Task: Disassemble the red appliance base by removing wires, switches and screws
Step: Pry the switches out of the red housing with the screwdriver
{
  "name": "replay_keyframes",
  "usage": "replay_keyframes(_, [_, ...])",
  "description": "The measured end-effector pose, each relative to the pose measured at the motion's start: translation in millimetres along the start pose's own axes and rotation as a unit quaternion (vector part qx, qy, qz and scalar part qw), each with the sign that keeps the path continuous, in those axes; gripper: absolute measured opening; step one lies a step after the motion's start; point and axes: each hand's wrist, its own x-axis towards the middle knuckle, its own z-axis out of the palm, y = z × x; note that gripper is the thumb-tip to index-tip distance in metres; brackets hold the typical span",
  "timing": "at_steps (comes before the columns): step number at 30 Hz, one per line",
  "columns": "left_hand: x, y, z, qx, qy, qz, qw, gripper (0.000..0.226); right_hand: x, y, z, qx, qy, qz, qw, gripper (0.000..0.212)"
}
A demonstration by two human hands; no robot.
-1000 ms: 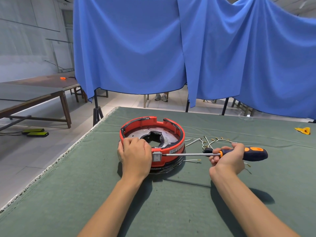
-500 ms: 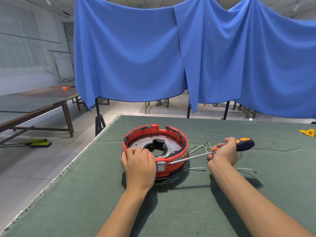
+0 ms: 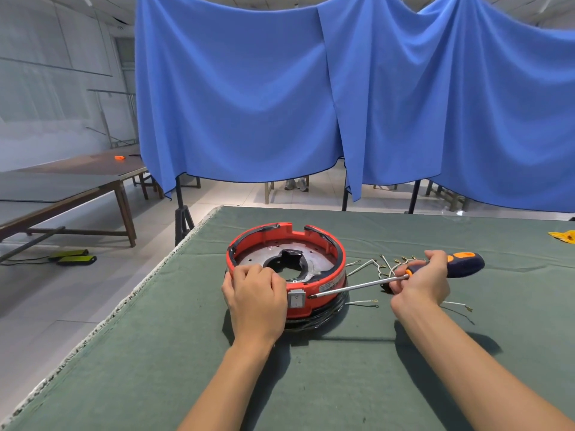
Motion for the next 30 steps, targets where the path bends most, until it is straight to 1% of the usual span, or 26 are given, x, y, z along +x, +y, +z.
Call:
replay_keyframes(6, [-1,0,-1,0.002,-0.006,-0.002,1.000,0.028,-16,-2,-20,0.018,-0.005,-0.034,0.999,0.036])
replay_keyframes(18, [0,2,2,0.005,-0.001,-0.008,1.000,0.030,-22,4,-31,0.039,0.003,-0.033,0.999,0.036])
replay_keyframes(22, [0,3,4,0.006,-0.006,-0.007,1.000,0.031,-19,5,-27,0.025,0.020,-0.022,0.999,0.036])
replay_keyframes(30, [-1,2,5,0.004,-0.003,-0.003,1.000,0.031,-5,7,-3,0.006,0.029,-0.013,0.999,0.033])
